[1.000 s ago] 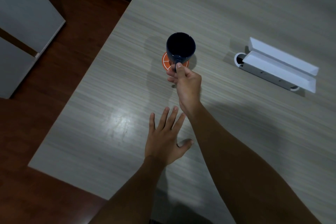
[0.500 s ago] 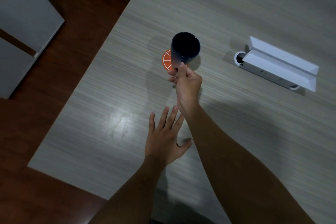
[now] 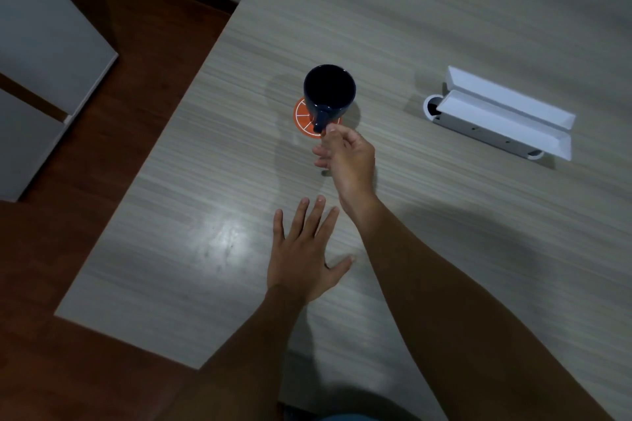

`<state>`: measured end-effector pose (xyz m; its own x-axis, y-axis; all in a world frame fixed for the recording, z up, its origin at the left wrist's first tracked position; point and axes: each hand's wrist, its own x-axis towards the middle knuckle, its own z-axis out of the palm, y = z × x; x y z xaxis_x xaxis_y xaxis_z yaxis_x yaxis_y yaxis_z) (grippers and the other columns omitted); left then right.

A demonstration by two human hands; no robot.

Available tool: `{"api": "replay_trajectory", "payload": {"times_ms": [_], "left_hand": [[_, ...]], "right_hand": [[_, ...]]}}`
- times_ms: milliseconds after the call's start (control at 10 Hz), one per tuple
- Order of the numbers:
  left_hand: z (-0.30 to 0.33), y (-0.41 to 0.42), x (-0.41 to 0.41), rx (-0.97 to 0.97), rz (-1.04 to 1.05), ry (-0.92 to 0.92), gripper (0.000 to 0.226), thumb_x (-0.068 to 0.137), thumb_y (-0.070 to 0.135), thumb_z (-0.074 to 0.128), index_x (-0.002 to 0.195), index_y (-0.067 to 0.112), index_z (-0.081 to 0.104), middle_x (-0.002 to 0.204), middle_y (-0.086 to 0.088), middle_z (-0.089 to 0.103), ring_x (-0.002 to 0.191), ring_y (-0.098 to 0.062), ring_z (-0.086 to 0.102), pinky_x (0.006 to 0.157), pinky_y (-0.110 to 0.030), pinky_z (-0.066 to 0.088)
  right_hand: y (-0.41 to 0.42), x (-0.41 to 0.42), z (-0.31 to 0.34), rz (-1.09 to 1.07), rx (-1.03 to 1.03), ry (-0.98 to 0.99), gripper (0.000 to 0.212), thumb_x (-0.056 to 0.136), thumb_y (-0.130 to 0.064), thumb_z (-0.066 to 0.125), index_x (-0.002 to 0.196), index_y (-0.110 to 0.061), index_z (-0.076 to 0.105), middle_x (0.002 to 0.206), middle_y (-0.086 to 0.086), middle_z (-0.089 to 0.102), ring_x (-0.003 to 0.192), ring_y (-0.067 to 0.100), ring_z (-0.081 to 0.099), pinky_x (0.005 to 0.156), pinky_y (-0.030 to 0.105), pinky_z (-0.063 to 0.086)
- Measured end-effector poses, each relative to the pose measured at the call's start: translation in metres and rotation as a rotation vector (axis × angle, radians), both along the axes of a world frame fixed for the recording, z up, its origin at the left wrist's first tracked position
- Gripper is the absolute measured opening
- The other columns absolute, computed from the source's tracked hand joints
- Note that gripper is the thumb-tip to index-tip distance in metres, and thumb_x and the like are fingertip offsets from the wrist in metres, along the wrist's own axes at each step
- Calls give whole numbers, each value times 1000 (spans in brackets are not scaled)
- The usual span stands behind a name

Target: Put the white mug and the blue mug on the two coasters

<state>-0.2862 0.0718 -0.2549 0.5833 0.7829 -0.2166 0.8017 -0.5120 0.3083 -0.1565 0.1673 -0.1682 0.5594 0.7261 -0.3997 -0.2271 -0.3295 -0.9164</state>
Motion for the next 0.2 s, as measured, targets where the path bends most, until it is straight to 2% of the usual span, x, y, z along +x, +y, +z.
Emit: {"api": "replay_trajectory", "payload": {"times_ms": [200], "left_hand": [[7,1,2,12,15,52,89,92,84,23,164,35,5,174,3,-5,160,-24,-10,126,-64,-3]], "right_hand": [[-69,48,6,-22,-102,-140,19,99,-16,57,104,-9,74,99,10,76,77,15,72,63,27,60]]}}
